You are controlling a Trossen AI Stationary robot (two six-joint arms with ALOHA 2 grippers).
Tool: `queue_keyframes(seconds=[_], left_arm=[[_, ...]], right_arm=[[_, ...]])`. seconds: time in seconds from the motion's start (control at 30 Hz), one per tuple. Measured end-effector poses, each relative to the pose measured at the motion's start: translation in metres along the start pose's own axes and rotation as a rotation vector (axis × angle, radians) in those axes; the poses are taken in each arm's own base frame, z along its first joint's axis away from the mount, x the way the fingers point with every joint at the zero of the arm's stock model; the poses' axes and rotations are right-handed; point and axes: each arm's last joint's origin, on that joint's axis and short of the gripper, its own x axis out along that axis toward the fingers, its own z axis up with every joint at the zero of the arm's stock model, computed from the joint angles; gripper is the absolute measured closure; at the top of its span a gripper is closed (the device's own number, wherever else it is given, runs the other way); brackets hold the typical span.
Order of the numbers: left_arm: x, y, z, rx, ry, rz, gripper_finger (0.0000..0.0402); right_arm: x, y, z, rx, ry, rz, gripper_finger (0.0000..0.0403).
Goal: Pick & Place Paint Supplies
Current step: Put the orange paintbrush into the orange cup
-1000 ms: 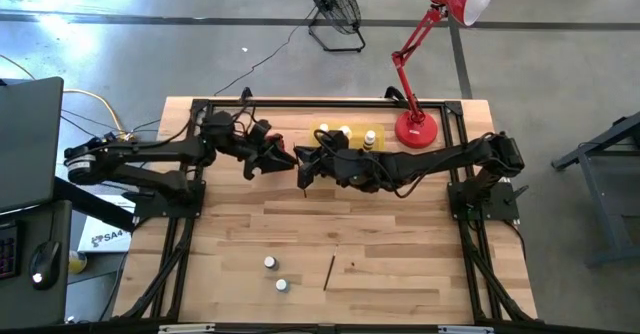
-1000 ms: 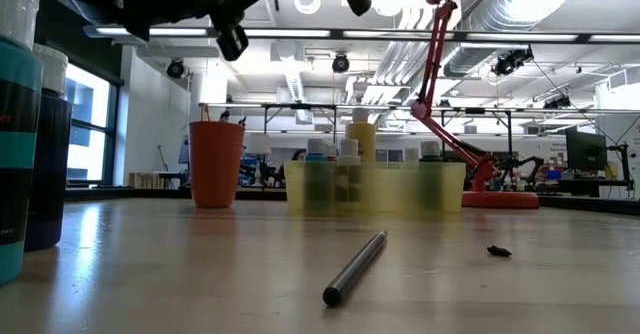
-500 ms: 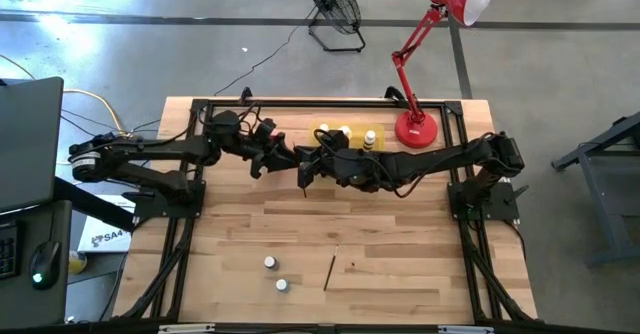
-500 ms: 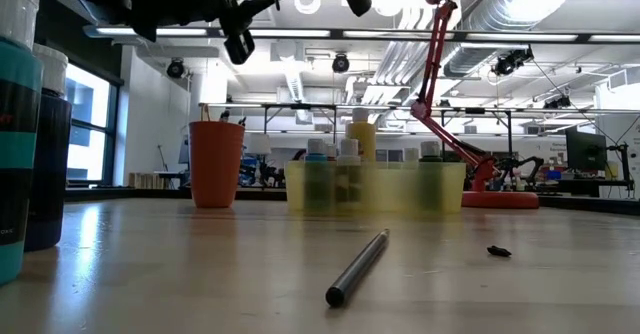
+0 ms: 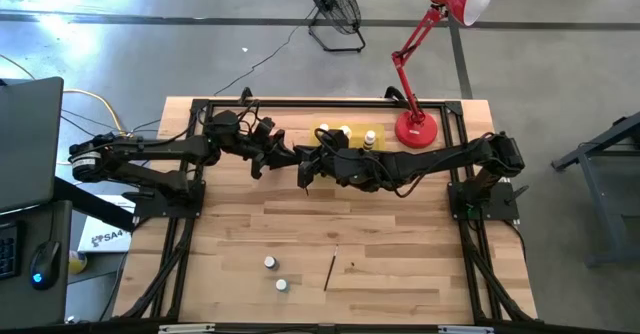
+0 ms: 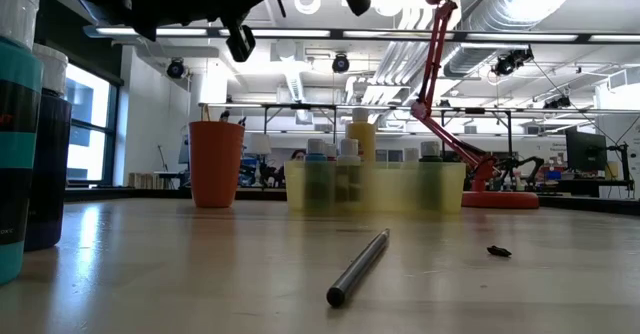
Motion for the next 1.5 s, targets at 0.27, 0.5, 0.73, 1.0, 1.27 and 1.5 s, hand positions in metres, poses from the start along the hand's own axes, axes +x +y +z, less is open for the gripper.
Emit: queue_keyframes(seconds=[0.27,0.5,0.73,1.0,1.27,1.5], left_arm=[[0.000,-0.001,0.000,0.042,0.022,-0.035,0.0395],[-0.001,-0.003,0.000,0.070,0.029,-0.051,0.0398],[-0.010,0.006,0.003,0.086,0.045,0.022,0.0398],[-0.051,0.022,0.027,0.116,0.009,0.134,0.0398],[-0.093,0.018,0.029,0.273,0.044,0.390,0.0398],[-0.108,0.005,0.024,0.406,0.060,0.610,0.0398]], right_arm=[[0.000,0.003,0.001,-0.026,0.022,0.071,0.0385],[-0.002,0.007,0.005,-0.043,0.043,0.155,0.0314],[-0.035,0.016,0.042,-0.012,0.013,0.286,0.0273],[-0.066,0.017,0.064,-0.049,0.033,0.325,0.0271],[-0.071,0.016,0.051,-0.099,0.118,0.275,0.0270],[-0.070,0.015,0.050,-0.103,0.087,0.219,0.0270]])
